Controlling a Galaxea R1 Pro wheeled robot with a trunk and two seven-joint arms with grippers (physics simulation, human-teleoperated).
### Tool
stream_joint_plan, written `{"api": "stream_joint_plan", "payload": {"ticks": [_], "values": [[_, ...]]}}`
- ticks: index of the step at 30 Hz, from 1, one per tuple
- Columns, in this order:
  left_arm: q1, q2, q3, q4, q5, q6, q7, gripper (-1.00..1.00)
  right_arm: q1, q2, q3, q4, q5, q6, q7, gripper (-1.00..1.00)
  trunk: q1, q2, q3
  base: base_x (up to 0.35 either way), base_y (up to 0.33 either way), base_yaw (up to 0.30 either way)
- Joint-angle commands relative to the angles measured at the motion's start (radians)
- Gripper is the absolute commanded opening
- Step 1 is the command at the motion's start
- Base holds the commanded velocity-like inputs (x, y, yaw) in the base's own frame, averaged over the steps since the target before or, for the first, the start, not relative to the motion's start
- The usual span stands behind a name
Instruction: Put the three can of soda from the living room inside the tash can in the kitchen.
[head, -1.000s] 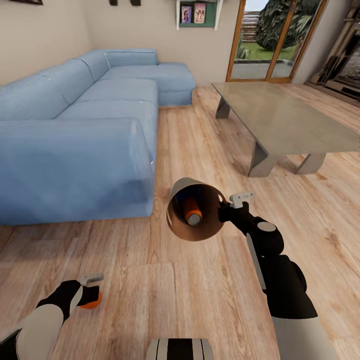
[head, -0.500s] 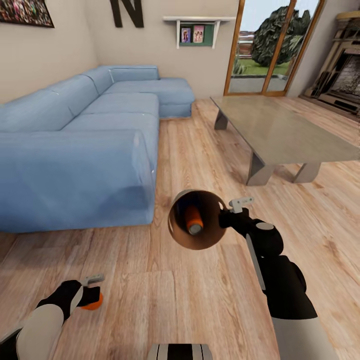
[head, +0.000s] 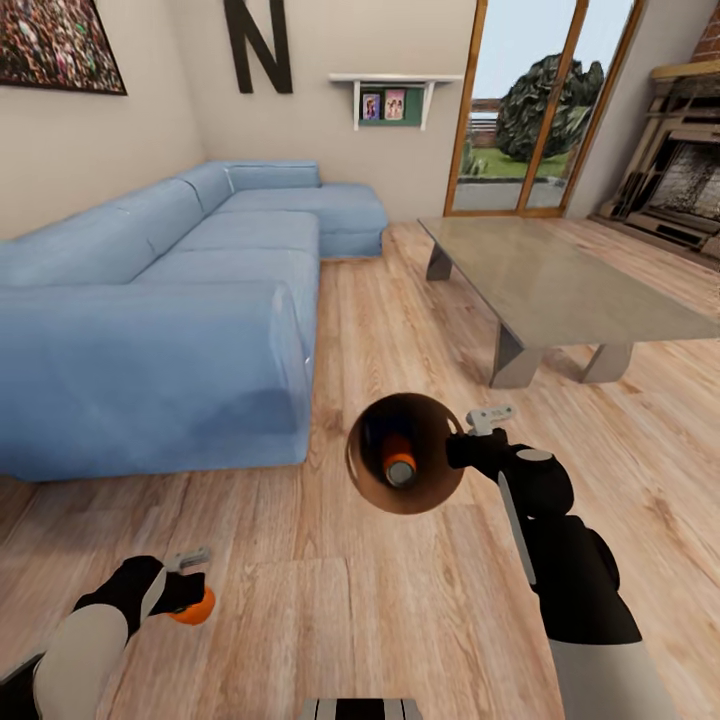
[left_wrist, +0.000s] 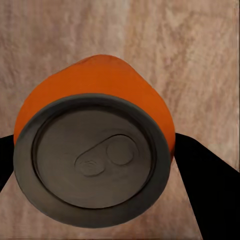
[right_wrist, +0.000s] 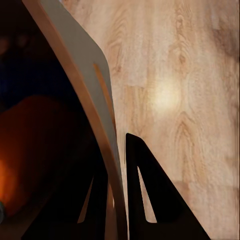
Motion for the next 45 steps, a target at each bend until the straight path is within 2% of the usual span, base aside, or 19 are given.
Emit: {"api": "stream_joint_plan", "payload": {"ticks": [1,7,10,13,14,17,18,20,26,29,30,31,32,38,40,41,42,43,45], "values": [[0.0,0.0,0.0,0.0,-0.001,0.005,-0.008,-1.0,0.001,0.0,-0.001,-0.001,-0.02,0.002,0.005,-1.0,0.0,0.0,0.004,0.0,0.0,0.0],[-0.016,0.005,-0.001,-0.011,-0.003,0.073,-0.13,-1.0,0.009,0.0,-0.006,-0.002,-0.017,0.003,0.006,-1.0,-0.003,0.002,0.027,0.0,0.0,0.0],[-0.018,0.008,-0.002,-0.045,-0.002,0.114,-0.159,-1.0,0.03,0.0,-0.007,-0.001,-0.016,0.003,0.005,-1.0,-0.005,0.002,0.039,0.0,0.0,0.0],[-0.014,0.009,-0.002,-0.11,-0.001,0.146,-0.238,-1.0,0.045,0.0,-0.008,-0.001,-0.015,0.009,0.005,-1.0,-0.006,0.003,0.051,0.0,0.0,0.0],[-0.013,0.007,-0.003,-0.155,-0.001,0.166,-0.291,-1.0,0.048,-0.001,-0.008,-0.002,-0.015,0.029,0.005,-1.0,-0.006,0.003,0.054,0.0,0.0,0.0],[-0.012,0.004,-0.004,-0.258,-0.001,0.199,-0.371,-1.0,0.05,-0.002,-0.009,-0.004,-0.015,0.065,0.005,-1.0,-0.008,0.004,0.066,0.0,0.0,0.0],[-0.008,0.003,-0.005,-0.352,-0.002,0.239,-0.444,-1.0,0.051,-0.002,-0.008,-0.004,-0.015,0.077,0.005,-1.0,-0.008,0.004,0.07,0.0,0.0,0.0],[-0.002,0.002,-0.011,-0.44,-0.004,0.278,-0.556,-1.0,0.052,-0.002,-0.008,-0.004,-0.009,0.083,0.005,-1.0,-0.009,0.005,0.078,0.0,0.0,0.0],[0.038,0.002,-0.038,-0.548,-0.006,0.329,-0.726,-1.0,0.056,-0.002,-0.008,-0.004,0.047,0.124,0.006,-1.0,-0.012,0.006,0.101,0.0,0.0,0.0],[0.074,0.001,-0.076,-0.595,-0.006,0.352,-0.81,-1.0,0.063,-0.001,-0.008,-0.002,0.056,0.136,0.006,-1.0,-0.013,0.007,0.112,0.0,0.0,0.0],[0.087,0.001,-0.11,-0.609,-0.005,0.364,-0.846,-1.0,0.065,0.0,-0.007,-0.002,0.057,0.144,0.006,-1.0,-0.017,0.014,0.116,0.0,0.0,0.0],[0.092,0.001,-0.127,-0.616,-0.004,0.373,-0.863,-1.0,0.066,0.0,-0.007,-0.002,0.058,0.145,0.006,-1.0,-0.021,0.021,0.119,0.0,0.0,0.0],[0.102,0.002,-0.166,-0.639,-0.004,0.397,-0.912,-1.0,0.068,0.0,-0.006,-0.001,0.06,0.145,0.006,-1.0,-0.025,0.028,0.122,0.0,0.0,0.0],[0.134,0.002,-0.202,-0.695,-0.003,0.42,-0.994,-1.0,0.073,0.0,-0.007,0.002,0.06,0.145,0.006,-1.0,-0.048,0.07,0.141,0.0,0.0,0.0],[0.146,0.002,-0.207,-0.706,-0.003,0.423,-1.057,-1.0,0.08,0.0,-0.007,0.004,0.06,0.145,0.006,-1.0,-0.055,0.084,0.147,0.0,0.0,0.0],[0.151,0.003,-0.215,-0.711,-0.004,0.423,-1.123,-1.0,0.084,0.0,-0.007,0.004,0.06,0.145,0.006,-1.0,-0.059,0.091,0.15,0.0,0.0,0.0],[0.152,0.004,-0.221,-0.713,-0.004,0.422,-1.148,-1.0,0.085,0.0,-0.007,0.004,0.06,0.145,0.006,-1.0,-0.063,0.098,0.153,0.0,0.0,0.0],[0.154,0.007,-0.246,-0.716,-0.004,0.418,-1.23,-1.0,0.087,0.001,-0.007,0.005,0.06,0.145,0.006,-1.0,-0.067,0.105,0.156,0.0,0.0,0.0],[0.155,0.008,-0.269,-0.721,-0.004,0.415,-1.301,-1.0,0.089,0.002,-0.006,0.005,0.06,0.145,0.006,-1.0,-0.074,0.119,0.163,0.0,0.0,0.0]]}}
